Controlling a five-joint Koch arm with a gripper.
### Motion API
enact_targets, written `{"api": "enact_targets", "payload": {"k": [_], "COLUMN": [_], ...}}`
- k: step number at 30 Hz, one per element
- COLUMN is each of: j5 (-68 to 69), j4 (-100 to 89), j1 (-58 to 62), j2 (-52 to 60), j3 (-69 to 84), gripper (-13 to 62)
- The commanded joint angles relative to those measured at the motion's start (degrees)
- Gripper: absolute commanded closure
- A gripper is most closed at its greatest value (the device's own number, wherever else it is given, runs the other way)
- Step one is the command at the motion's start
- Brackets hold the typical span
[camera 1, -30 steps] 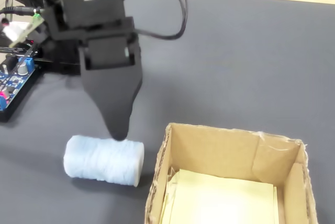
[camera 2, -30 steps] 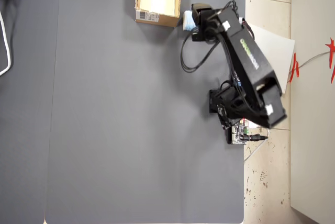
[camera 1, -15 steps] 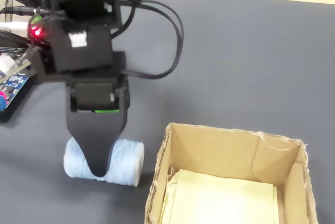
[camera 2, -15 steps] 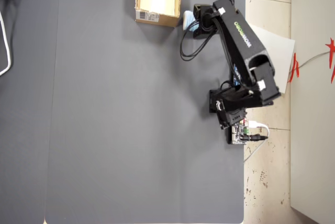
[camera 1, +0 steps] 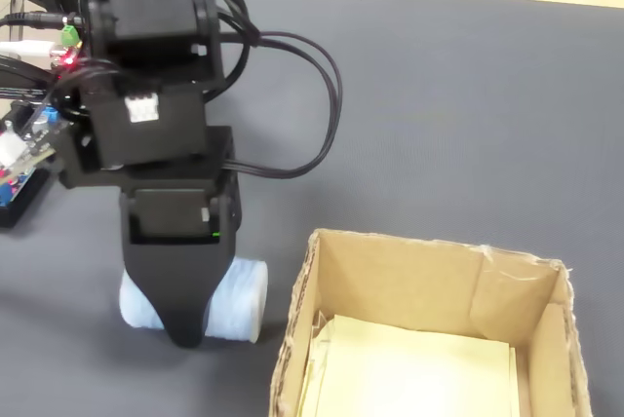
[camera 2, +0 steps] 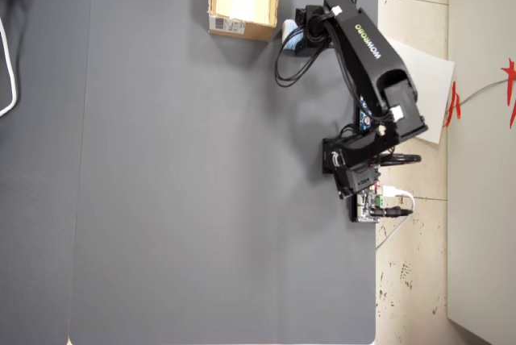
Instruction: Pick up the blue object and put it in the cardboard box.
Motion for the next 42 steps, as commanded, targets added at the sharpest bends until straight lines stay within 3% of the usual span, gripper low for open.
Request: {"api": "enact_targets", "payload": {"k": [1,21,34,42], "j5": [-0.4,7.9,8.9,7.3], "j4": [-4.8,-34.2,-43.6,-46.9], "j1": [0.9,-0.4,-6.2,-15.6], "j2": [1.3,23.6,24.2,21.9], "j3": [-1.1,14.5,12.3,2.5], "gripper": [38.8,38.8,38.8,38.8]}}
